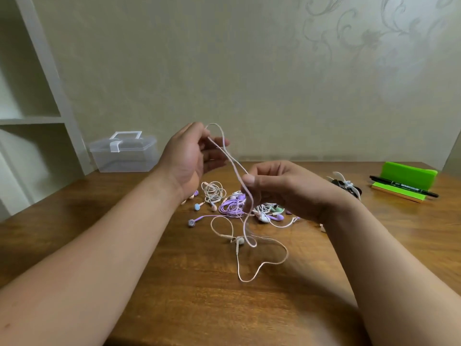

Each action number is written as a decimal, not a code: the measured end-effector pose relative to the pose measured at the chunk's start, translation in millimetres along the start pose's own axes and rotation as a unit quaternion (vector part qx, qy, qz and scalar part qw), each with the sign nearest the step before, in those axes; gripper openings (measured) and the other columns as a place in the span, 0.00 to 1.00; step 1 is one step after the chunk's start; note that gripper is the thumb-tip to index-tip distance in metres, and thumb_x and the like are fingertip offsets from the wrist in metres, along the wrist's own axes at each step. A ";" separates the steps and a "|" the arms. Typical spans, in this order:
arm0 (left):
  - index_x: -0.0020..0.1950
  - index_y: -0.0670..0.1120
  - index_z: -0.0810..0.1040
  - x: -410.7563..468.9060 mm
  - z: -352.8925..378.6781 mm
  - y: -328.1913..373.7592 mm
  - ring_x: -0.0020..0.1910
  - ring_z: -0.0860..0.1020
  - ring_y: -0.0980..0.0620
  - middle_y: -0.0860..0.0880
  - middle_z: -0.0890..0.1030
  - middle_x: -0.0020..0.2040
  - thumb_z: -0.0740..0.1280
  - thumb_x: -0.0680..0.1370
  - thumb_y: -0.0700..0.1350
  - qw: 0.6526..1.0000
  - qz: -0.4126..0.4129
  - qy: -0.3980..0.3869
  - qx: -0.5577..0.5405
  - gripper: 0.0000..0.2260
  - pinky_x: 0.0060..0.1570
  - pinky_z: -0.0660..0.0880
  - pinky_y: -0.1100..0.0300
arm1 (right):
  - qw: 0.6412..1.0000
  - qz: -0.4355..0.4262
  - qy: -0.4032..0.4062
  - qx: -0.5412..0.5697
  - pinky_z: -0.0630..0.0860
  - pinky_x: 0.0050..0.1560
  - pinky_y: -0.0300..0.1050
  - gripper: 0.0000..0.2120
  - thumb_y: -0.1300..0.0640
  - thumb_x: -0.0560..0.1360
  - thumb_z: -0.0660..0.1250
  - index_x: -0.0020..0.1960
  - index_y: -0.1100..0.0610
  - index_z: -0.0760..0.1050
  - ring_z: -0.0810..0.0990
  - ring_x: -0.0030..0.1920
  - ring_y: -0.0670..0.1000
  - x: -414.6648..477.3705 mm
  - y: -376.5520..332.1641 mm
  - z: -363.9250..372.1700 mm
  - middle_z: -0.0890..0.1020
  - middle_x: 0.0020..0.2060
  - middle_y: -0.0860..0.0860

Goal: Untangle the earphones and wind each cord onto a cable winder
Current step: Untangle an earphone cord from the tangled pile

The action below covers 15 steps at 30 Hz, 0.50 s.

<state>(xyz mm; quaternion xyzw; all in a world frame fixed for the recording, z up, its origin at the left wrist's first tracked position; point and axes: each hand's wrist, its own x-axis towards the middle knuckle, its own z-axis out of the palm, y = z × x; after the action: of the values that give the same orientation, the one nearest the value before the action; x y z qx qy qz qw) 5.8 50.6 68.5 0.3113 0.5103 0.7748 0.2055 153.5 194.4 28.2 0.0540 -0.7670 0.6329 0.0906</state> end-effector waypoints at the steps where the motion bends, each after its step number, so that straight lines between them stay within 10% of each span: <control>1: 0.44 0.46 0.70 -0.4 -5.1 -1.9 0.31 0.81 0.48 0.46 0.83 0.35 0.56 0.82 0.40 1.000 -0.009 0.013 -0.014 0.08 0.36 0.80 0.56 | 0.999 0.006 0.027 -0.017 0.81 0.50 0.48 0.10 0.54 0.80 0.71 0.45 0.60 0.82 0.82 0.40 0.57 -0.2 0.9 -3.1 0.81 0.38 0.62; 4: 0.38 0.46 0.68 -2.4 -19.7 -10.7 0.28 0.79 0.48 0.49 0.74 0.28 0.57 0.80 0.41 0.996 -0.040 0.077 -0.037 0.10 0.32 0.79 0.57 | 0.990 0.005 0.122 -0.073 0.77 0.49 0.50 0.11 0.50 0.79 0.70 0.43 0.55 0.85 0.78 0.38 0.53 -0.8 3.5 -11.3 0.78 0.42 0.71; 7: 0.36 0.46 0.68 -1.9 -32.9 -28.8 0.27 0.77 0.44 0.49 0.66 0.26 0.59 0.76 0.44 0.983 -0.053 0.134 0.117 0.09 0.37 0.73 0.54 | 0.982 0.001 0.172 -0.075 0.70 0.35 0.44 0.11 0.52 0.83 0.69 0.48 0.57 0.86 0.67 0.31 0.49 0.8 7.8 -15.4 0.70 0.32 0.59; 10: 0.56 0.46 0.74 -14.5 -35.3 -45.7 0.57 0.78 0.42 0.47 0.78 0.51 0.61 0.71 0.53 0.883 0.048 0.147 0.444 0.18 0.57 0.72 0.51 | 0.982 0.013 0.166 -0.090 0.57 0.29 0.41 0.13 0.50 0.83 0.68 0.52 0.59 0.86 0.59 0.29 0.48 0.5 6.5 -13.4 0.63 0.30 0.52; 13: 0.75 0.48 0.68 -22.7 -15.1 -51.4 0.71 0.68 0.54 0.50 0.71 0.71 0.58 0.75 0.52 0.866 0.194 0.003 0.460 0.28 0.68 0.63 0.62 | 0.979 0.017 0.156 -0.131 0.56 0.30 0.44 0.13 0.51 0.83 0.68 0.47 0.56 0.87 0.59 0.29 0.48 0.7 3.7 -4.7 0.64 0.29 0.51; 15: 0.68 0.52 0.75 -24.3 4.8 -54.6 0.59 0.77 0.59 0.54 0.80 0.62 0.57 0.81 0.57 0.892 0.141 -0.128 0.410 0.19 0.60 0.71 0.62 | 0.979 0.013 0.154 -0.133 0.55 0.30 0.44 0.16 0.54 0.84 0.67 0.38 0.53 0.84 0.59 0.29 0.48 2.7 5.5 -0.7 0.65 0.27 0.49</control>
<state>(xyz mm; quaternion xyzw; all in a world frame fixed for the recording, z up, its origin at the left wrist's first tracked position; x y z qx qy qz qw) 26.8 59.9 13.1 0.5335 0.7023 0.4712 0.0116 149.8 196.3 23.6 -0.0665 -0.8217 0.5271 0.2063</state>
